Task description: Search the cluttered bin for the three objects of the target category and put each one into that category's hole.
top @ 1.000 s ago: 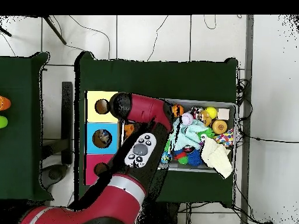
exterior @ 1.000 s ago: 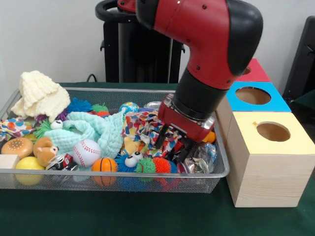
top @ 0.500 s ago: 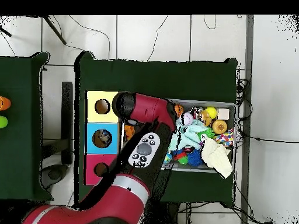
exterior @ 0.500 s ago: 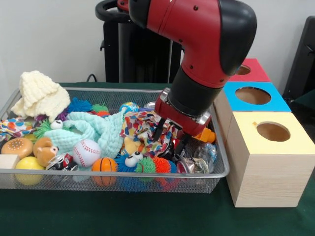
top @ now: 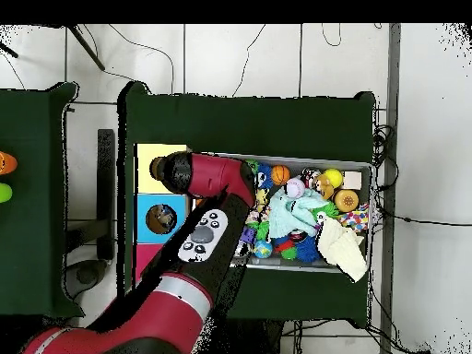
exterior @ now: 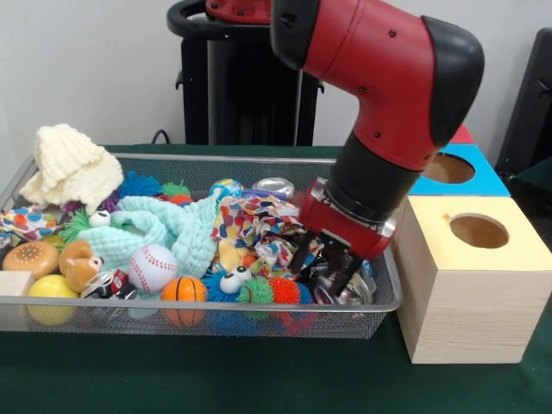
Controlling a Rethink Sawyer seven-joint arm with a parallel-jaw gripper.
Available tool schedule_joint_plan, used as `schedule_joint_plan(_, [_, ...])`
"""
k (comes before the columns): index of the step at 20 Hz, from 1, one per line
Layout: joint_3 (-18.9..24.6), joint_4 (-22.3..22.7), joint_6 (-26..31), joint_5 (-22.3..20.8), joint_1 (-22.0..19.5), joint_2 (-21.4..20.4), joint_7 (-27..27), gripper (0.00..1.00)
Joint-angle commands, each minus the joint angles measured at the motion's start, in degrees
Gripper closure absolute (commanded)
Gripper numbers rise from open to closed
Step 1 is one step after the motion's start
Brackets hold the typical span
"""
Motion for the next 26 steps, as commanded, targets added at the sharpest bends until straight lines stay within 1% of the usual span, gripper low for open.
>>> schedule_joint_plan(1, [5.17, 1.08, -0.82, 0.1, 3.14, 4.19, 12.52, 0.0])
schedule_joint_plan(10, [7.45, 9.44, -4.92, 0.33, 5.5, -0.79, 11.43, 0.0])
schedule_joint_plan(16, [9.73, 15.06, -7.18, 0.3, 5.27, -4.71, 9.71, 0.0])
schedule_joint_plan(19, [10.55, 16.98, -7.76, -0.02, 4.8, -6.2, 8.58, 0.0])
schedule_joint_plan(23, [12.58, 19.99, -10.19, -0.9, 3.48, -8.19, 6.77, 0.0])
schedule_joint_plan(24, [12.73, 20.25, -10.62, -1.11, 3.45, -8.22, 6.67, 0.0])
schedule_joint_plan(26, [11.68, 19.74, -11.52, -1.62, 4.61, -7.19, 7.51, 0.0])
